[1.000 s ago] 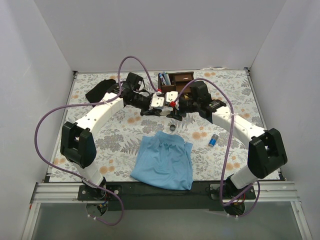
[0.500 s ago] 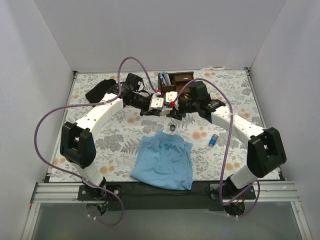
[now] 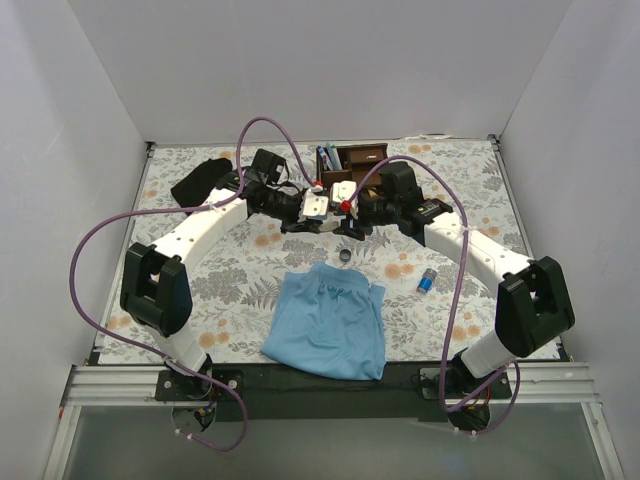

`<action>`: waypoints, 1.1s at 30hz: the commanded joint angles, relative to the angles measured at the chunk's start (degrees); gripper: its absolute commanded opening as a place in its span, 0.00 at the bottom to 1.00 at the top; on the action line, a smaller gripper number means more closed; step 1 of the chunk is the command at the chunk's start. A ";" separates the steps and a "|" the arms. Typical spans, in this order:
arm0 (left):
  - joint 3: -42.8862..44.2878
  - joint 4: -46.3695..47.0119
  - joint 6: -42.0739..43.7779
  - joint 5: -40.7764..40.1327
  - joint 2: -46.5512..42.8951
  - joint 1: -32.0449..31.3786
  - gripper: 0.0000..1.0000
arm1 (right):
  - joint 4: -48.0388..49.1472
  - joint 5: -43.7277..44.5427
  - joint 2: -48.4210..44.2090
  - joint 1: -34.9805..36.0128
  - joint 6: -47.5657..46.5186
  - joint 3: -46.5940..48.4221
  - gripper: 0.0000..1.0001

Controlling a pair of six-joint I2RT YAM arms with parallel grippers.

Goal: Sort the stationery into containers
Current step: Place the stationery in the storage box.

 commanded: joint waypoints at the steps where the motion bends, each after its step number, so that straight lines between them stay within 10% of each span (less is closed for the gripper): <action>1: -0.45 1.67 -2.33 -0.10 -1.85 -0.57 0.00 | 1.83 -1.16 -2.47 0.16 0.83 1.63 0.53; 7: -0.36 2.63 -3.30 0.16 -1.76 -0.57 0.00 | 0.87 -1.16 -1.50 0.16 1.19 2.34 0.46; 16: -0.89 4.21 -4.53 -0.71 -1.76 -0.57 0.00 | -2.12 -0.89 -0.36 0.16 0.66 4.36 0.02; 19: -3.52 13.30 -13.38 -4.73 -2.98 -0.57 0.38 | -2.91 0.95 -1.32 -0.02 1.88 3.14 0.01; 20: -6.31 15.88 -15.32 -6.07 -4.56 -0.49 0.74 | -2.91 1.48 -2.20 -0.10 3.20 2.61 0.01; 21: -7.64 17.99 -17.69 -7.65 -5.27 -0.49 0.82 | -2.91 2.53 -2.55 -0.37 4.25 1.91 0.01; 33: -24.79 47.36 -37.84 -33.92 -18.98 0.83 0.83 | 11.49 26.56 -5.19 -9.33 41.50 -12.42 0.01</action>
